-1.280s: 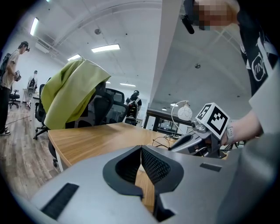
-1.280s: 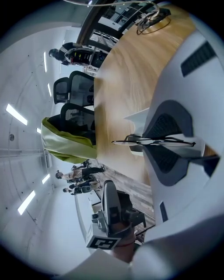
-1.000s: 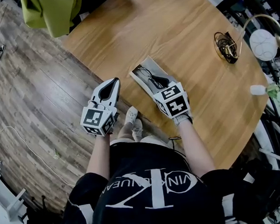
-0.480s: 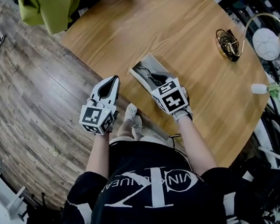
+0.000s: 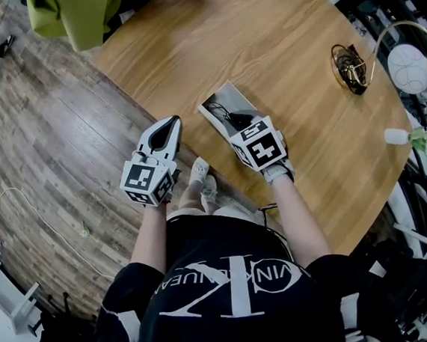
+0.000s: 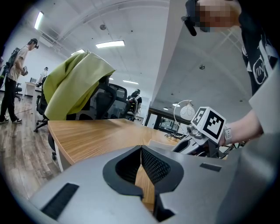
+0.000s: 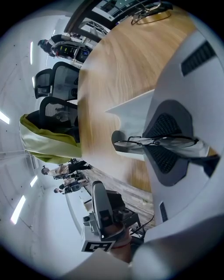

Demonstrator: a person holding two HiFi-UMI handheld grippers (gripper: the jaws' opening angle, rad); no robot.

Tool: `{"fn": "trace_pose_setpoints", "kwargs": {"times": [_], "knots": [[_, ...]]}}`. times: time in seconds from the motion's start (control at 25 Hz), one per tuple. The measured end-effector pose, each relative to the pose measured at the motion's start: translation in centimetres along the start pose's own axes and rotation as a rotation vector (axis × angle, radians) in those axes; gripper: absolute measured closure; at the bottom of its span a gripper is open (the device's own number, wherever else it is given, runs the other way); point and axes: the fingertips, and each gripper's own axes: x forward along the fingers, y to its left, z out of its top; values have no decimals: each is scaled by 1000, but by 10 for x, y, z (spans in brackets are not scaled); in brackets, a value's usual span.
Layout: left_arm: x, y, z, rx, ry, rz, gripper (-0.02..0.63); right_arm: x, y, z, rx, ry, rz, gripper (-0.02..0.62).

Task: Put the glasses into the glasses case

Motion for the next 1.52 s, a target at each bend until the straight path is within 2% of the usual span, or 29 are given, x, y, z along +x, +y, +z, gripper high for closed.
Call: {"fn": "trace_pose_setpoints", "kwargs": {"times": [0.8, 0.96, 1.12, 1.52], "knots": [[-9, 8, -2, -24, -6, 8, 588, 1, -4, -2, 82, 0, 7, 525], [-13, 16, -11, 0, -2, 15, 588, 2, -3, -3, 86, 7, 9, 522], [-11, 15, -3, -32, -12, 15, 588, 2, -4, -3, 96, 7, 16, 520], [-11, 14, -3, -30, -10, 13, 588, -4, -3, -1, 128, -10, 32, 496]]}}
